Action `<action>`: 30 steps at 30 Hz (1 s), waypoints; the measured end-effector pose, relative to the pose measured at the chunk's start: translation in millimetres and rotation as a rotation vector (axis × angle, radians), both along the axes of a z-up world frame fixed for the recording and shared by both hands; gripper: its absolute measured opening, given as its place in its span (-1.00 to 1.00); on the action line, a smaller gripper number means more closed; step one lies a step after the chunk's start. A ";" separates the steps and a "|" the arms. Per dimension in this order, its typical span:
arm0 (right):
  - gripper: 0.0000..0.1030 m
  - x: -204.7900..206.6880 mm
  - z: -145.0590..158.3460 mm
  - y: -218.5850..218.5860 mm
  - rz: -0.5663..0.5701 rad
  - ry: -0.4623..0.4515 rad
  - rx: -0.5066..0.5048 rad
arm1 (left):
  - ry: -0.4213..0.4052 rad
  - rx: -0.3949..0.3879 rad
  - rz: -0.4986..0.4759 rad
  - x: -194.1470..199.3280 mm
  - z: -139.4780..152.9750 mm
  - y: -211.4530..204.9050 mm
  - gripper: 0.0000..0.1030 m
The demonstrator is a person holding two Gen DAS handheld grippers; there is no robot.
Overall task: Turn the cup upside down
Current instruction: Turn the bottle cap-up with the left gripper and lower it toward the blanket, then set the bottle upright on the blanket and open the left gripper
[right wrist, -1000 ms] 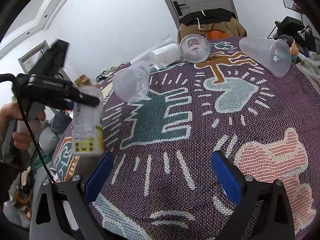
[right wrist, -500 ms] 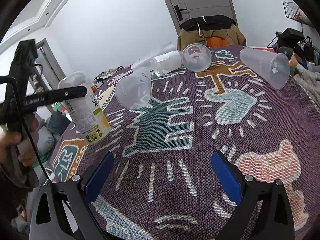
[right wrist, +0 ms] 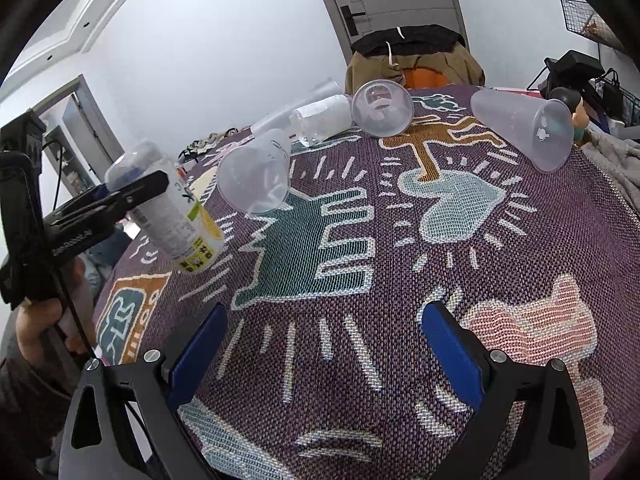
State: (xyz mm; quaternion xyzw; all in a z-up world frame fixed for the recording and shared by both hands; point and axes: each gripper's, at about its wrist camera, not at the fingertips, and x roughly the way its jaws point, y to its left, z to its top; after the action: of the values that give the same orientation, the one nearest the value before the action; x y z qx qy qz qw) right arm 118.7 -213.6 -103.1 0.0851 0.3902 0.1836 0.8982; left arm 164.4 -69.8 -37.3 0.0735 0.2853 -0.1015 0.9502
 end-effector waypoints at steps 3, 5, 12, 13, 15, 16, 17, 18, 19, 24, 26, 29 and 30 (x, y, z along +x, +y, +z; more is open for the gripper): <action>0.91 0.6 -3.2 -1.6 -0.003 0.009 -0.004 | 0.010 -0.006 -0.002 2.3 -10.7 -2.3 0.29; 0.91 1.0 -5.1 -3.2 -0.008 0.015 -0.006 | 0.002 0.000 0.002 1.3 -15.8 -4.2 0.30; 0.91 -2.2 -6.0 -9.6 -0.013 0.018 0.000 | 0.076 -0.021 -0.051 6.5 -19.5 -10.6 0.60; 0.91 -2.4 -5.8 -10.1 -0.013 0.017 -0.001 | 0.086 -0.036 -0.056 7.1 -20.1 -9.6 0.67; 0.91 -3.3 -5.6 -11.2 -0.013 0.015 -0.002 | 0.089 -0.057 -0.065 6.2 -19.1 -9.1 0.89; 0.91 -3.4 -5.7 -11.5 -0.012 0.015 0.000 | 0.087 -0.062 -0.065 5.2 -17.3 -9.1 0.93; 0.91 -4.1 -5.5 -11.9 -0.011 0.015 0.001 | 0.083 -0.066 -0.064 3.8 -15.3 -9.0 0.97; 0.91 -3.8 -5.2 -11.8 -0.010 0.015 0.003 | 0.079 -0.068 -0.064 2.3 -13.5 -8.7 0.97; 0.91 -4.5 -3.9 -11.7 -0.007 0.011 0.006 | 0.074 -0.067 -0.063 0.5 -10.7 -8.3 0.97; 0.91 -9.2 7.2 -7.2 0.014 -0.023 0.014 | 0.052 -0.091 -0.057 -9.6 5.4 0.3 0.98; 0.91 -11.5 13.0 -4.8 0.024 -0.038 0.016 | 0.028 -0.097 -0.049 -17.3 14.1 6.5 0.98; 0.91 -15.8 21.9 -0.8 0.035 -0.060 0.015 | 0.000 -0.115 -0.036 -27.3 23.3 15.8 0.98; 0.91 -17.8 25.6 0.9 0.039 -0.071 0.013 | -0.012 -0.123 -0.030 -32.2 26.9 20.0 0.98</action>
State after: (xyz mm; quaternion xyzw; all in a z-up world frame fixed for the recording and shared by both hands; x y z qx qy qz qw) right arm 100.9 -212.7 -77.5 0.0768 0.3584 0.2066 0.9072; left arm 132.2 -49.8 -10.4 0.0197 0.2715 -0.1325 0.9531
